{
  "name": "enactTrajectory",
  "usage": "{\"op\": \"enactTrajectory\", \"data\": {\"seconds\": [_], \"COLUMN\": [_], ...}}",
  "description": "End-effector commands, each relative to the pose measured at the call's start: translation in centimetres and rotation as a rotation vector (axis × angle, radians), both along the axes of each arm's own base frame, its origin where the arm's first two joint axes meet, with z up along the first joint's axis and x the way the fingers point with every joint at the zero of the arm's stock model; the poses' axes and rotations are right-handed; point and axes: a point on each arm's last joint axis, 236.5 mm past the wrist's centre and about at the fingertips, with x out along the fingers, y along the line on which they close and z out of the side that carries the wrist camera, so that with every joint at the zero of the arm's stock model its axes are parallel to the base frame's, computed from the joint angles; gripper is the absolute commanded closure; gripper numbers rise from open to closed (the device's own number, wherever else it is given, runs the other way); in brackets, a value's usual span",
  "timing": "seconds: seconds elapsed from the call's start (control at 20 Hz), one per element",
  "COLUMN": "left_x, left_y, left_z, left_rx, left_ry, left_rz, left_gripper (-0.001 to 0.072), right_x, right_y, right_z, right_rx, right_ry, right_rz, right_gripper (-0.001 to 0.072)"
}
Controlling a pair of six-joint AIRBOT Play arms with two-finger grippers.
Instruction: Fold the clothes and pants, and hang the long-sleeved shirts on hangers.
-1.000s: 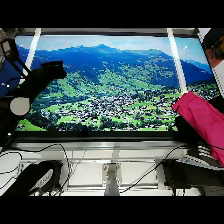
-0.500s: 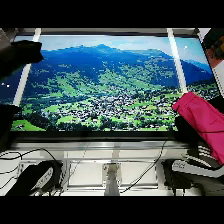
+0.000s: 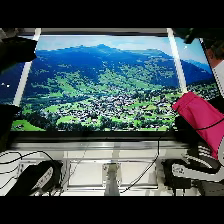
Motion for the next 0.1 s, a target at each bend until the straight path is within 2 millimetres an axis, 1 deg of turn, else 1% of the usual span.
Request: {"op": "enactTrajectory", "data": {"seconds": [0.0,0.05], "left_x": [-0.06,-0.06], "left_y": [0.02,0.02], "left_z": [0.05,0.05], "left_rx": [0.000,0.000], "left_ry": [0.001,0.001], "left_rz": [0.000,0.000], "left_gripper": [0.0688,0.0688], "right_x": [-0.76,-0.75], "right_y": [1.80,1.78], "right_z": [-0.07,-0.06], "right_rx": [-0.006,-0.006], "right_ry": [-0.003,-0.003], "right_rz": [0.042,0.041], "right_gripper": [0.0701,0.0702]}}
